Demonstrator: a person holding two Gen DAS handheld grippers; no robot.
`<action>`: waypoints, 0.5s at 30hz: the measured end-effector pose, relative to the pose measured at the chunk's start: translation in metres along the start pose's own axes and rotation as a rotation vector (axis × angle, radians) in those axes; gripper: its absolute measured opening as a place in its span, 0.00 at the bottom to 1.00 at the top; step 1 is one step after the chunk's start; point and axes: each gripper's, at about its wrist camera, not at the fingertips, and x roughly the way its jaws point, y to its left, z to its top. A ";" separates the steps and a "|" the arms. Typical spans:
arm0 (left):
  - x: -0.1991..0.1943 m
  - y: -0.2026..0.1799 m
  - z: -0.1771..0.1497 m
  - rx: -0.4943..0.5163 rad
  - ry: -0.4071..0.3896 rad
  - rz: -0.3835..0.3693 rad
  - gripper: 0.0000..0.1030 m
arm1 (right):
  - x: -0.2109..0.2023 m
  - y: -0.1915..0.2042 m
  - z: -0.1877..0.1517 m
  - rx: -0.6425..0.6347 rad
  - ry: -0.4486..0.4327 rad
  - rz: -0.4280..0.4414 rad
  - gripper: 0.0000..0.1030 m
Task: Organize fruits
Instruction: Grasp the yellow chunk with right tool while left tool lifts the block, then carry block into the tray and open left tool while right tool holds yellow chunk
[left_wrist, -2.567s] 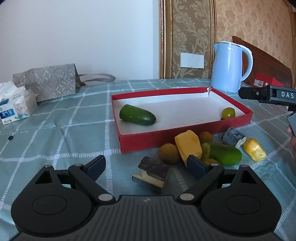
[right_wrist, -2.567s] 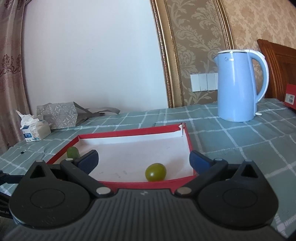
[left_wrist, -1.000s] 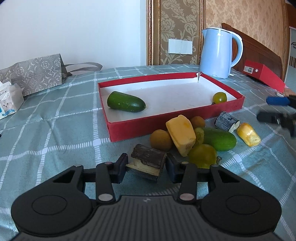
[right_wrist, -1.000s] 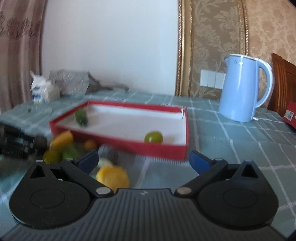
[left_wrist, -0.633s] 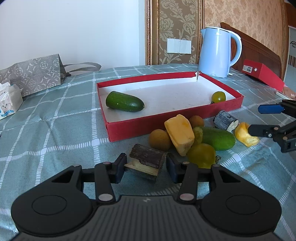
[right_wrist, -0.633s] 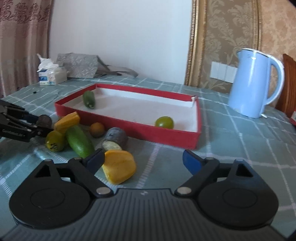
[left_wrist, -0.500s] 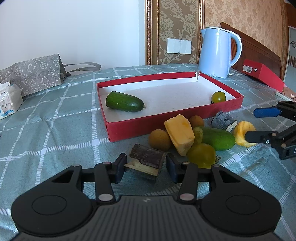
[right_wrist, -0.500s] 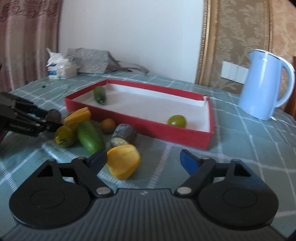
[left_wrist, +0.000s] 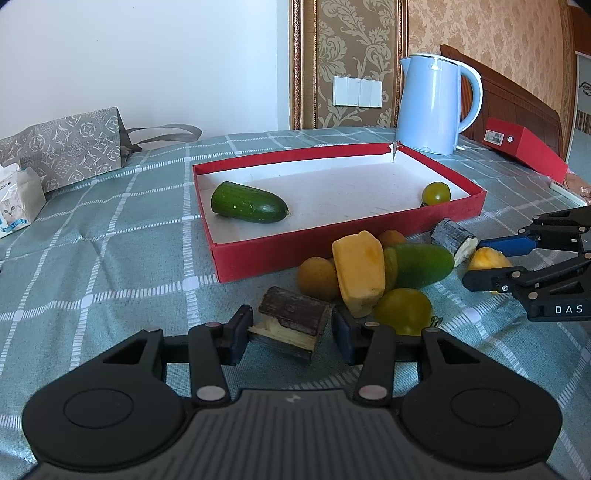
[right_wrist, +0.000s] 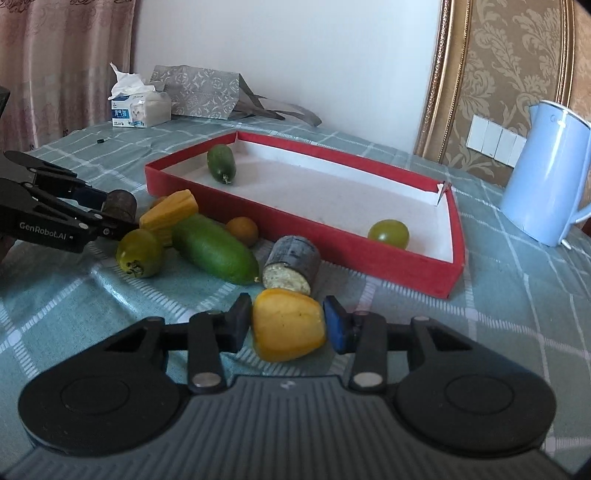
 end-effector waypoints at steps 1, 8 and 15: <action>0.000 0.000 0.000 0.000 0.000 0.000 0.45 | -0.001 0.001 0.000 0.003 -0.001 -0.005 0.38; 0.000 0.000 0.000 -0.003 -0.001 -0.002 0.45 | -0.006 -0.015 -0.002 0.085 -0.016 -0.085 0.38; -0.001 0.005 0.000 -0.035 -0.007 0.006 0.42 | 0.006 -0.056 0.000 0.296 0.007 -0.174 0.38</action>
